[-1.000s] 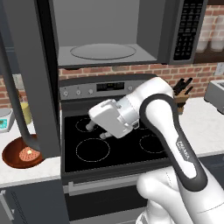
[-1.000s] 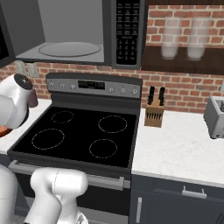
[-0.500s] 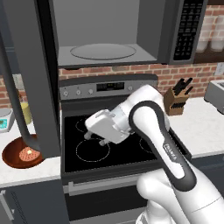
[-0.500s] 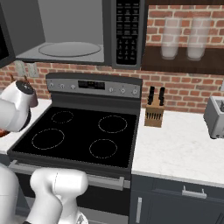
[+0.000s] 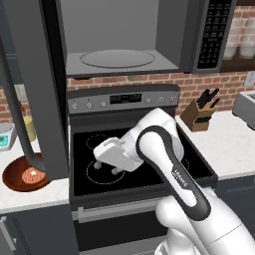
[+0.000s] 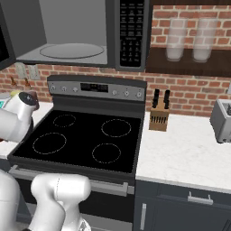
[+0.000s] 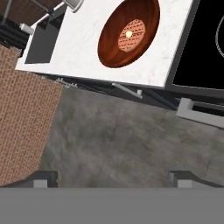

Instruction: Open the microwave, place the bowl with waffle inside the microwave, then close the microwave door and turn it on.

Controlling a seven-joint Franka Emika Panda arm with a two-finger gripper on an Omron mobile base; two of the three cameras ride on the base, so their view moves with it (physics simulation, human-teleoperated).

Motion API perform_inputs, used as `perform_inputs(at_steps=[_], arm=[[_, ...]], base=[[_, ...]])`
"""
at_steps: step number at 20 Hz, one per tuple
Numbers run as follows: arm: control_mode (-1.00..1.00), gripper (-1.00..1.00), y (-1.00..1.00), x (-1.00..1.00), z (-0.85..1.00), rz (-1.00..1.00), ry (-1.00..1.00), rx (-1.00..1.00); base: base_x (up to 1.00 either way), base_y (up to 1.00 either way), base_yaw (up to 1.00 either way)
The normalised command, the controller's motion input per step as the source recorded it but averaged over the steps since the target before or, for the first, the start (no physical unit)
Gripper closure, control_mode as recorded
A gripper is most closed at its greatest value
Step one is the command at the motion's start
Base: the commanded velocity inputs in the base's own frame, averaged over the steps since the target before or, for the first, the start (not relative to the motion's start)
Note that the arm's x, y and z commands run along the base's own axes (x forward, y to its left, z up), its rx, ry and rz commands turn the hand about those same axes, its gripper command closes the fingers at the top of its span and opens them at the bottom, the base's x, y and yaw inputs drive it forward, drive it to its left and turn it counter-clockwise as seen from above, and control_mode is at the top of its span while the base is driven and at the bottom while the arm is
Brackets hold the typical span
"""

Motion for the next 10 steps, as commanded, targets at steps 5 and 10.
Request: perform_inputs(at_steps=[5,10], arm=[[-1.00,-1.00,0.01,0.29,-0.13,0.00,0.05,0.00],[-1.00,-1.00,0.02,0.39,-0.41,0.00,0.01,-0.02]], base=[[0.00,0.00,0.00],[0.00,0.00,0.00]])
